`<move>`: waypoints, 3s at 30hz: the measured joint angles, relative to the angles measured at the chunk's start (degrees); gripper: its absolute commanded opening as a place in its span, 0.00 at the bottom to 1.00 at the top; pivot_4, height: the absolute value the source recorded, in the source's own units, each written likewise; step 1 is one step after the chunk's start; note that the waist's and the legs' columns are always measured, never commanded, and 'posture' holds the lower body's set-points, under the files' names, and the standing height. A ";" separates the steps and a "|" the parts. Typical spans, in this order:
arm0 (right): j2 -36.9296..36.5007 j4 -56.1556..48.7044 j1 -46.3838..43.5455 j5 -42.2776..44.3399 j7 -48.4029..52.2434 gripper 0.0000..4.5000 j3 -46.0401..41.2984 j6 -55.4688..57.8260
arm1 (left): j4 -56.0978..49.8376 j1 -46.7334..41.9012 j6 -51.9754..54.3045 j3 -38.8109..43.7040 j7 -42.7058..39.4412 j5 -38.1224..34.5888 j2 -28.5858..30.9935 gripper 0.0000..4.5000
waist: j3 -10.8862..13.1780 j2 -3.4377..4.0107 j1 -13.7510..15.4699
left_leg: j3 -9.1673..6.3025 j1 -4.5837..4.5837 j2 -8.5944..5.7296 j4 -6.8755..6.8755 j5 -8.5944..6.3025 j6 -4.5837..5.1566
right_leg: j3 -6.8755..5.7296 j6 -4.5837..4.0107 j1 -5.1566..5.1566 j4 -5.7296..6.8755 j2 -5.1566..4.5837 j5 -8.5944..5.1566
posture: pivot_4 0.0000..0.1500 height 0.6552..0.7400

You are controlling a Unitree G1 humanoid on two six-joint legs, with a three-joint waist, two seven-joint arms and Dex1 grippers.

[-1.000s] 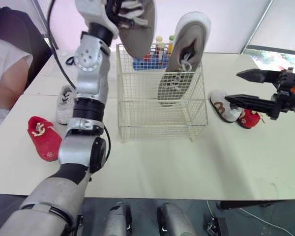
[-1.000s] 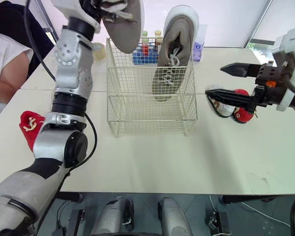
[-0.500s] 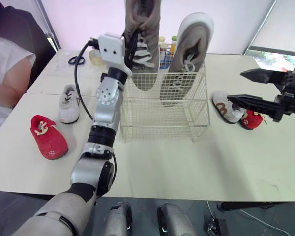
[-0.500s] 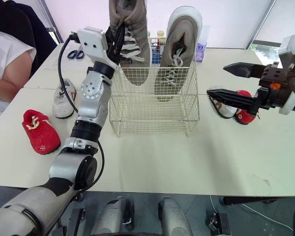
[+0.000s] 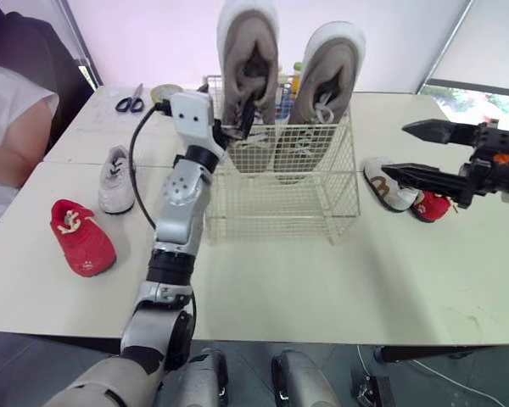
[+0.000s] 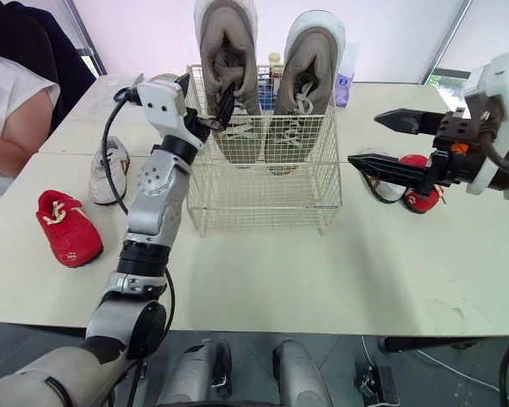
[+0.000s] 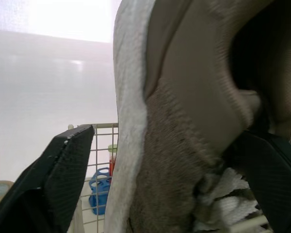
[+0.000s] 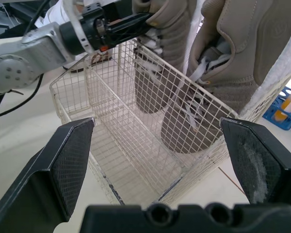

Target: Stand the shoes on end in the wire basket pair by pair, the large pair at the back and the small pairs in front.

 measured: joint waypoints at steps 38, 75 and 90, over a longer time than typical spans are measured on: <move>31.64 35.79 7.18 -24.89 -22.80 1.00 2.95 -31.26 | -56.62 41.13 46.63 10.93 -4.81 -48.37 24.59 0.99 | -0.11 0.07 -2.29 | 0.02 1.03 0.03 -0.11 0.27 -0.09 | 0.30 -0.62 0.88 0.01 -0.02 0.05 | 1.00 1.00; 32.70 81.97 -20.42 -34.96 -29.12 0.00 2.76 -60.58 | -51.75 38.97 42.49 15.15 -0.52 -58.46 32.66 1.00 | -0.02 0.21 -3.12 | 0.16 0.87 0.02 -0.81 0.17 0.04 | 0.34 -0.91 0.86 -1.16 -0.09 0.26 | 1.00 1.00; 28.39 54.15 -40.73 -28.66 -13.85 0.00 7.77 -61.86 | -34.78 19.36 42.09 21.45 3.84 -71.64 39.88 1.00 | 0.12 0.33 -3.33 | 0.24 0.82 0.16 -1.38 0.34 -0.23 | 0.24 -0.51 0.38 -0.96 0.06 0.30 | 1.00 1.00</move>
